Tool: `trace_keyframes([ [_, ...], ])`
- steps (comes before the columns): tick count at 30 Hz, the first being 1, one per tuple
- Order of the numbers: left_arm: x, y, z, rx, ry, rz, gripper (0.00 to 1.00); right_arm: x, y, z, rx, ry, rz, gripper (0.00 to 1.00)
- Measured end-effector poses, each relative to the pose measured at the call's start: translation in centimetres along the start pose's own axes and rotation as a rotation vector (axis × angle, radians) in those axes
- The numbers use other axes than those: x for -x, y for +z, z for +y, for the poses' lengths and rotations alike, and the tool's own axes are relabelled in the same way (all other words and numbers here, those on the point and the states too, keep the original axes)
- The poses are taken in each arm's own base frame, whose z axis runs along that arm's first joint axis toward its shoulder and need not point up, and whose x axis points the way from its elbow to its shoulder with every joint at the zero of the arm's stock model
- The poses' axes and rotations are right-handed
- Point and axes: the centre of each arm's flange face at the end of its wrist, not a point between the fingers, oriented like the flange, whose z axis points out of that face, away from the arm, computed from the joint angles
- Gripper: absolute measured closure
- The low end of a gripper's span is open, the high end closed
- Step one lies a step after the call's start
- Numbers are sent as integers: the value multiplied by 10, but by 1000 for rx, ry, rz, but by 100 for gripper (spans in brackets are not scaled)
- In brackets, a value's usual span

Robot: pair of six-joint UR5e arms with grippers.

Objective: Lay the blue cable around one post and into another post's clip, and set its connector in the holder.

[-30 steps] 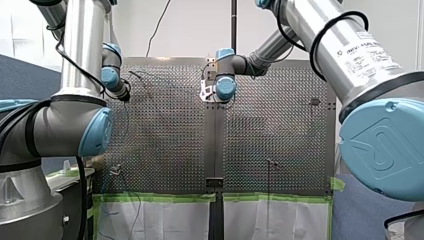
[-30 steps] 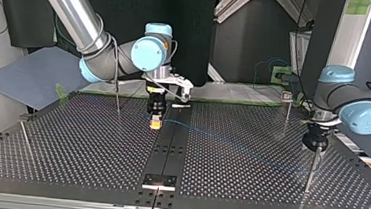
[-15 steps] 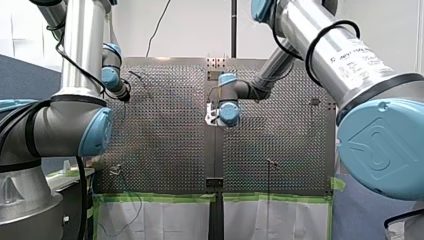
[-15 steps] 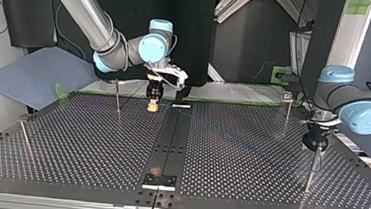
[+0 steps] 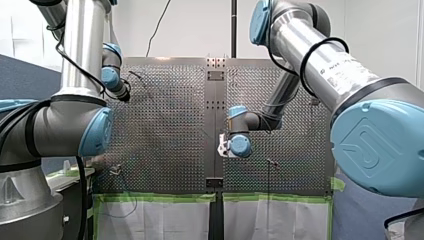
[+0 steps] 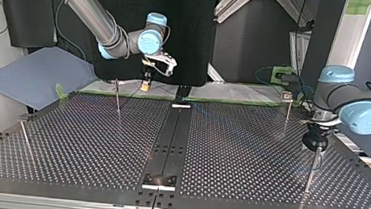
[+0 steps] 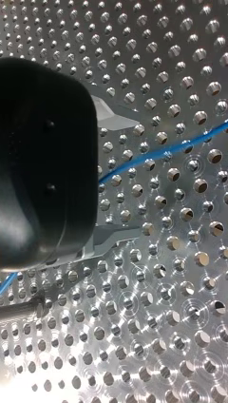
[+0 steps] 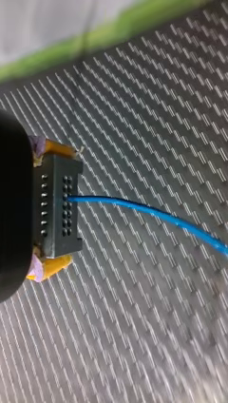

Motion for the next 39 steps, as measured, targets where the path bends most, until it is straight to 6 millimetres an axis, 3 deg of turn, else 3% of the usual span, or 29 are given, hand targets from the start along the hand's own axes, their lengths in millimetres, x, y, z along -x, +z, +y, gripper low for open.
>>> trace_keyframes([
  [16, -1, -1, 0, 3, 15, 7, 0, 150, 3, 90, 98, 11, -160, 100],
  [29, -2, -2, 0, 5, 31, 16, 0, 261, -30, 164, 88, -31, -318, 100],
  [33, -2, -2, 0, 5, 31, 16, 0, 280, -42, 182, 83, -29, -349, 100],
  [39, -2, -2, 0, 6, 31, 17, 0, 280, -50, 206, 78, 6, -339, 100],
])
